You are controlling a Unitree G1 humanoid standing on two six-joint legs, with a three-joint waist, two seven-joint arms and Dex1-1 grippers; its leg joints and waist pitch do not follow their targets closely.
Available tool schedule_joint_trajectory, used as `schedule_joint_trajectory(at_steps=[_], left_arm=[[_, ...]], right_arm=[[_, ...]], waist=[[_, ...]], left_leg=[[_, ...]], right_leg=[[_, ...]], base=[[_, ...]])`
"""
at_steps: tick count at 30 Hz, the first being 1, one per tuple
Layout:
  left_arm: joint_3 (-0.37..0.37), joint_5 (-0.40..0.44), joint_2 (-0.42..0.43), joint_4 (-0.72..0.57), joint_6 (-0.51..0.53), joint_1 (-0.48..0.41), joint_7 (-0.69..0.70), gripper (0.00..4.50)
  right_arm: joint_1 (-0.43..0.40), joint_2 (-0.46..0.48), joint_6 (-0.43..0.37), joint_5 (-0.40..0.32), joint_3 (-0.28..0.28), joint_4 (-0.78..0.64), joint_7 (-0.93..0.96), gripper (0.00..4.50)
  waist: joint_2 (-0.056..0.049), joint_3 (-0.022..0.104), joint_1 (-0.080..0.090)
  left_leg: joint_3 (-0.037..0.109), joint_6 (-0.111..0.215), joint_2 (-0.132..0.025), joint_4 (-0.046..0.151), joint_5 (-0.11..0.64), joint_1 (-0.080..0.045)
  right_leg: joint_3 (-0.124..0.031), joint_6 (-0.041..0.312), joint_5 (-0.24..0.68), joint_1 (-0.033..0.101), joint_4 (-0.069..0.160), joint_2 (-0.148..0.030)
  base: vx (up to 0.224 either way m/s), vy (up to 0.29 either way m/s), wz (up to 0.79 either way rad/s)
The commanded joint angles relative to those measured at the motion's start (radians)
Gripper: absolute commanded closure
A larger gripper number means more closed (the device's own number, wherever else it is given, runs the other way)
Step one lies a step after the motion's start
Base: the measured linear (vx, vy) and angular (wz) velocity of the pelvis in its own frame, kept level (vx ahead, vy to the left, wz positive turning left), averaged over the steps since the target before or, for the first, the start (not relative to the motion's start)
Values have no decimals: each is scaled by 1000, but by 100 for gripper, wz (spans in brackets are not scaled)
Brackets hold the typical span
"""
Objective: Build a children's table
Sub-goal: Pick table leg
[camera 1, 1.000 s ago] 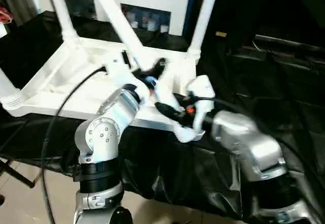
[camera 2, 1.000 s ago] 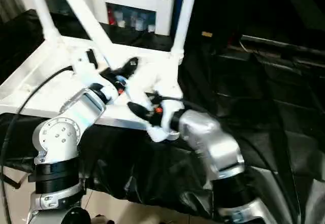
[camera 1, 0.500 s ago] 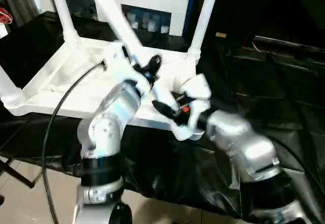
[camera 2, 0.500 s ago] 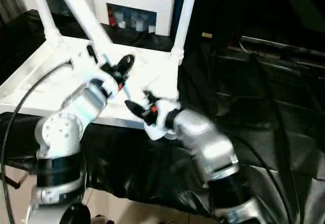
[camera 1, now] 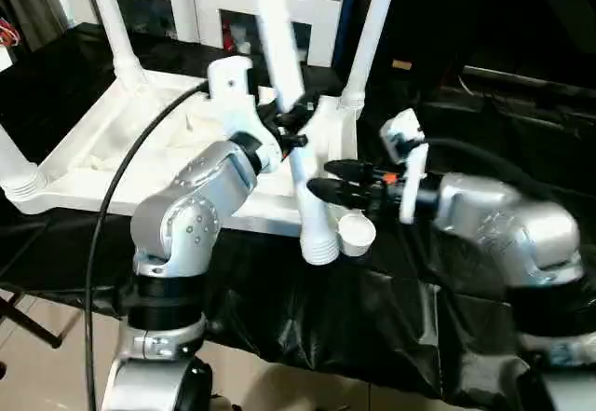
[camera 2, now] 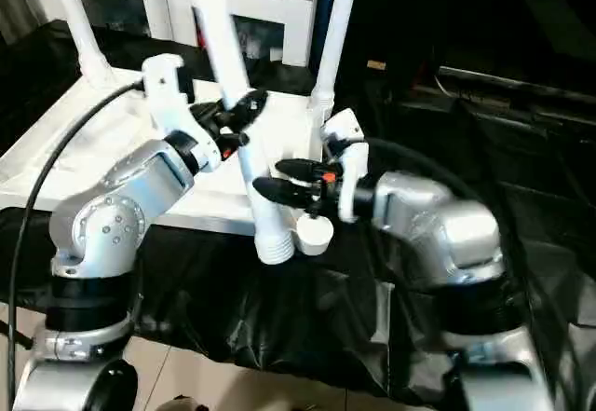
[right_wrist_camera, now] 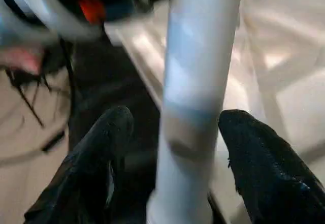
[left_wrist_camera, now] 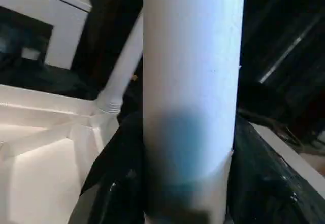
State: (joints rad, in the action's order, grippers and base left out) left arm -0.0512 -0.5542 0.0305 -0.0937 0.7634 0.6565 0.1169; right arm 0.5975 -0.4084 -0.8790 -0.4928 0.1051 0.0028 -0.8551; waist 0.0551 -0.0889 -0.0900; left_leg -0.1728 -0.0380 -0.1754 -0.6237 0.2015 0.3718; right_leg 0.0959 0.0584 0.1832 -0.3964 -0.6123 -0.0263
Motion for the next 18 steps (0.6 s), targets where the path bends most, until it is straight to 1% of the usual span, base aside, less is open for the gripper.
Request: schedule_joint_trajectory(at_steps=[1,3,4,5,6,7,11,15,18], left_arm=[[23,1,-1,-32,12,22,14,275],[21,-3,-3,-34,14,24,14,275],[21,-2,-3,-34,14,25,17,275],[22,-2,-1,-33,14,26,21,275],[22,-2,1,-33,15,27,25,275],[22,-3,3,-32,15,30,31,275],[25,-7,6,-36,18,32,40,275],[27,-14,5,-44,23,34,48,275],[36,-22,7,-54,30,34,68,275]], right_arm=[[17,-21,7,29,28,11,-22,140],[16,-34,6,38,48,9,-31,140],[17,-41,2,41,58,9,-34,140],[14,-54,14,59,80,9,-40,140],[12,-64,27,77,100,9,-43,140],[10,-69,45,97,119,15,-40,140],[13,-54,52,104,119,31,-27,140],[10,-38,54,118,136,38,-19,140],[1,-23,57,96,139,40,-35,140]], waist=[[2,87,-3],[3,87,-2],[9,86,-3],[7,86,-3],[7,86,-3],[10,85,-1],[10,86,-1],[8,85,0],[8,85,-1]], left_leg=[[25,45,-64,60,-1,-10],[25,44,-63,60,2,-7],[25,47,-62,60,0,-7],[25,48,-63,60,-2,-8],[25,49,-63,59,-2,-8],[24,50,-61,60,-2,-7],[24,54,-61,59,-5,-8],[24,51,-64,60,2,-9],[25,52,-64,61,1,-9]], right_leg=[[-75,107,173,67,72,-126],[-74,106,179,69,73,-126],[-74,101,186,69,73,-125],[-74,100,188,69,74,-126],[-74,94,194,67,75,-125],[-74,90,200,67,76,-124],[-74,93,199,65,75,-123],[-74,103,201,64,75,-125],[-74,104,194,66,73,-126]], base=[[0,0,0],[0,0,0],[0,0,0],[0,0,0],[0,0,0],[0,0,0],[0,0,0],[0,0,0],[0,0,0]])
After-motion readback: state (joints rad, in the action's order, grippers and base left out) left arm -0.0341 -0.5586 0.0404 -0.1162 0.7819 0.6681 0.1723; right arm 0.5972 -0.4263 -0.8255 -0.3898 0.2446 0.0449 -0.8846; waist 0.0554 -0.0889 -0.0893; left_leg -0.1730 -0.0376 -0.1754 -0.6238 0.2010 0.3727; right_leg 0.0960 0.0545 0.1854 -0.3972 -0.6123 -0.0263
